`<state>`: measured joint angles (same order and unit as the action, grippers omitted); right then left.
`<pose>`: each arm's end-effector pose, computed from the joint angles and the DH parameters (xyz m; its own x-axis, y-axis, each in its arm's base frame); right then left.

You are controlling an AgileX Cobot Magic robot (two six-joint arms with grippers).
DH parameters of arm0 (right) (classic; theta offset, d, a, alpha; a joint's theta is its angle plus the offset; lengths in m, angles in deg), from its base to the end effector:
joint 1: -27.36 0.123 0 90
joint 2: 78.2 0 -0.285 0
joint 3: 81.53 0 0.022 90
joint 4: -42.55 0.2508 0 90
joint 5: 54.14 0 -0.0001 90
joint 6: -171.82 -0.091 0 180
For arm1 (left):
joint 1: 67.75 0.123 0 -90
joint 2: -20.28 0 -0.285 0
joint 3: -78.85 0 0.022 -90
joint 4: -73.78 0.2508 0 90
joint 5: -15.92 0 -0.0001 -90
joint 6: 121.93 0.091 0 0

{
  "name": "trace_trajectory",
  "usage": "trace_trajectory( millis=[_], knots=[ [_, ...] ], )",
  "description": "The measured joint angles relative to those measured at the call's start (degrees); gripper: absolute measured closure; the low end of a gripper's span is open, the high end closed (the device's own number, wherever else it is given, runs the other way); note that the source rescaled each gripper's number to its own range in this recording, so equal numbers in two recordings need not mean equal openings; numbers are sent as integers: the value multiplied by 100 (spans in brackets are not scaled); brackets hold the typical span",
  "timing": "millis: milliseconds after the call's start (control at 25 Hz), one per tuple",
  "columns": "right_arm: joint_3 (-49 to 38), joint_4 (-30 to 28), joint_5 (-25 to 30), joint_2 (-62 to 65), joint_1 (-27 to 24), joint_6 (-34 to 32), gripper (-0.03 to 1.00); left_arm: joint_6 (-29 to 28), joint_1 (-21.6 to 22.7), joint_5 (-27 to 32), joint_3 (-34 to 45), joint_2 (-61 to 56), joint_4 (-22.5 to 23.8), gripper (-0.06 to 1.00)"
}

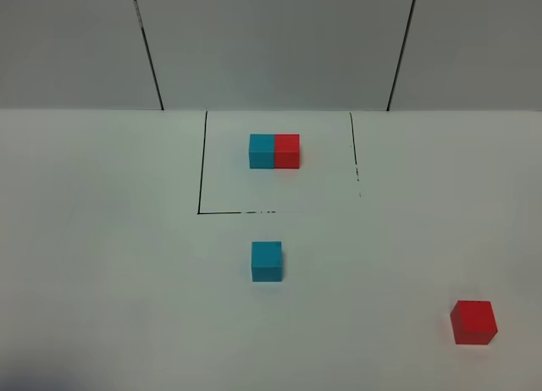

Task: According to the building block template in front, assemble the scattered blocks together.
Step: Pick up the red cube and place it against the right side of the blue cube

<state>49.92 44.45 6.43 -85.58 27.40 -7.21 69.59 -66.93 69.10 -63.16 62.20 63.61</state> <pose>-0.0058 0.0026 0.2777 -0.4460 -0.0009 -0.8950 -0.0268 0.9996 0.0123 0.0974 -0.0115 0.3179 -0.6661 0.0834 -0.7412 0.1529 0.9879 -0.0263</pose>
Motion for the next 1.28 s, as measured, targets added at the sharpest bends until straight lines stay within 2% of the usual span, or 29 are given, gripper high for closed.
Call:
trace_trajectory(
  millis=[240,600,760,1280],
  knots=[
    [0,0,0,0,0,0,-3,-16,0,513,350,-1616,0,23],
    [0,0,0,0,0,0,-3,-67,0,744,689,-3371,12,24],
    [0,0,0,0,0,0,-3,-89,0,943,770,-3422,32,24],
    [0,0,0,0,0,0,-3,-98,2,857,1017,-3461,140,24]
  ],
)
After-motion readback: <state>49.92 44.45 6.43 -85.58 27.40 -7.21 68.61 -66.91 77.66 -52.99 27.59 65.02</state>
